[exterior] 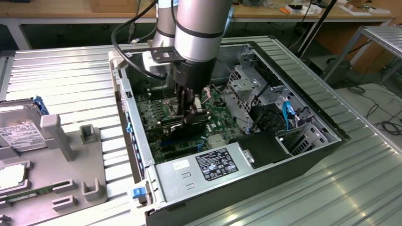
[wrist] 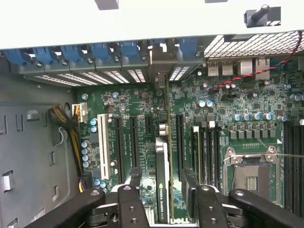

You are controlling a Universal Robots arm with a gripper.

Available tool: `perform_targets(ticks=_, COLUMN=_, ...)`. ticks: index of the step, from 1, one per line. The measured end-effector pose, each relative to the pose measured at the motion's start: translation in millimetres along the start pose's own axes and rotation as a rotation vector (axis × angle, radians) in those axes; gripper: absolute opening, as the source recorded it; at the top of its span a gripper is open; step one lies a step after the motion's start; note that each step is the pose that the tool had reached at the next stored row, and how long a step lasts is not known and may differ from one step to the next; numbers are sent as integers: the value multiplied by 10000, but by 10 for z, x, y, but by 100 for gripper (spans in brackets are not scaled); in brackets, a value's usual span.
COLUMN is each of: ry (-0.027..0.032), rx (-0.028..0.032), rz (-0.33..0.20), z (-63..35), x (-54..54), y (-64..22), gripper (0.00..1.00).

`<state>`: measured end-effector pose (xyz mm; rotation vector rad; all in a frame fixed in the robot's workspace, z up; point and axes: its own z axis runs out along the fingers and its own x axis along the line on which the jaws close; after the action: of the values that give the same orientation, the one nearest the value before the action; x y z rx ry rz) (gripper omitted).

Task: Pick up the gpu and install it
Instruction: 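Insert the gpu into the slot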

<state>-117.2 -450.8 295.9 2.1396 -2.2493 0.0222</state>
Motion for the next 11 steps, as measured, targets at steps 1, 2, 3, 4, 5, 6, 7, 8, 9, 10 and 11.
perform_targets(ticks=1, ry=-2, rx=0, rz=0, z=0, x=0, y=0, gripper=45)
perform_targets(ticks=2, ry=-4, rx=0, rz=0, z=0, x=0, y=0, gripper=38)
perform_targets(ticks=3, ry=-4, rx=0, rz=0, z=0, x=0, y=0, gripper=32)
perform_targets(ticks=4, ry=-9, rx=0, rz=-1, z=0, x=0, y=0, gripper=26)
perform_targets(ticks=5, ry=-12, rx=0, rz=-1, z=0, x=0, y=0, gripper=20)
perform_targets(ticks=6, ry=-14, rx=0, rz=0, z=0, x=0, y=0, gripper=14)
perform_targets(ticks=7, ry=-16, rx=1, rz=0, z=0, x=0, y=0, gripper=11)
perform_targets(ticks=8, ry=-19, rx=1, rz=-1, z=0, x=0, y=0, gripper=11)
perform_targets(ticks=9, ry=-21, rx=1, rz=-1, z=0, x=0, y=0, gripper=11)
perform_targets(ticks=10, ry=-23, rx=0, rz=-1, z=0, x=0, y=0, gripper=11)
perform_targets(ticks=11, ry=-25, rx=1, rz=-1, z=0, x=0, y=0, gripper=11)
